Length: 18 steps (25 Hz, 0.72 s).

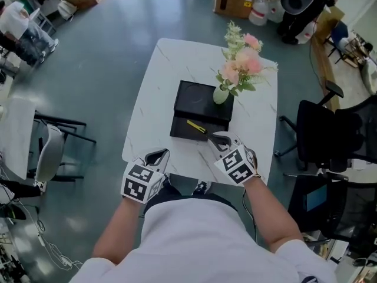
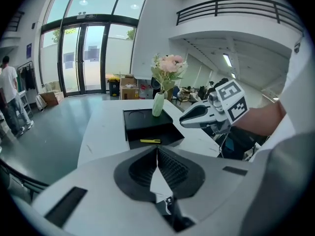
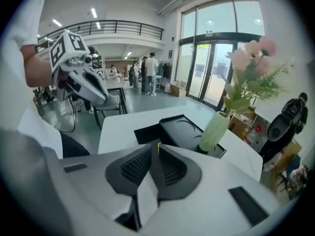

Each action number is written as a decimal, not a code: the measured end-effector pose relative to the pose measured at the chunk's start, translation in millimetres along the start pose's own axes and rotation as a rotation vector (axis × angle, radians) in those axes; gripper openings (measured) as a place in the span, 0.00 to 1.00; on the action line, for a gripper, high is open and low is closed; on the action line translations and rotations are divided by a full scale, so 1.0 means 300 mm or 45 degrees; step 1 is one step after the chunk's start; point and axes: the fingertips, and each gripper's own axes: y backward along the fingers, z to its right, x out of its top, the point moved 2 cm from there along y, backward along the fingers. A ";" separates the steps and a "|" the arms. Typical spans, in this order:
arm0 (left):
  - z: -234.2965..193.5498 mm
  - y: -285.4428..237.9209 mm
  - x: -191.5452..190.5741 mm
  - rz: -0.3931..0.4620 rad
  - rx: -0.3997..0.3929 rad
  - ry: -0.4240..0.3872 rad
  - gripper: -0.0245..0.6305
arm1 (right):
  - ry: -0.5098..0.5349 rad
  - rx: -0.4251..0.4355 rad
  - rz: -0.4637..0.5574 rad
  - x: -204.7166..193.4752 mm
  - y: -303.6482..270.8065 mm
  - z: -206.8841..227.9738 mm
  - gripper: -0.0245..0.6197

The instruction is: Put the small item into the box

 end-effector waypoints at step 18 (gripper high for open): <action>0.045 0.237 -0.086 0.068 -0.271 -0.188 0.06 | -0.722 -0.096 0.321 0.028 0.213 -0.383 0.06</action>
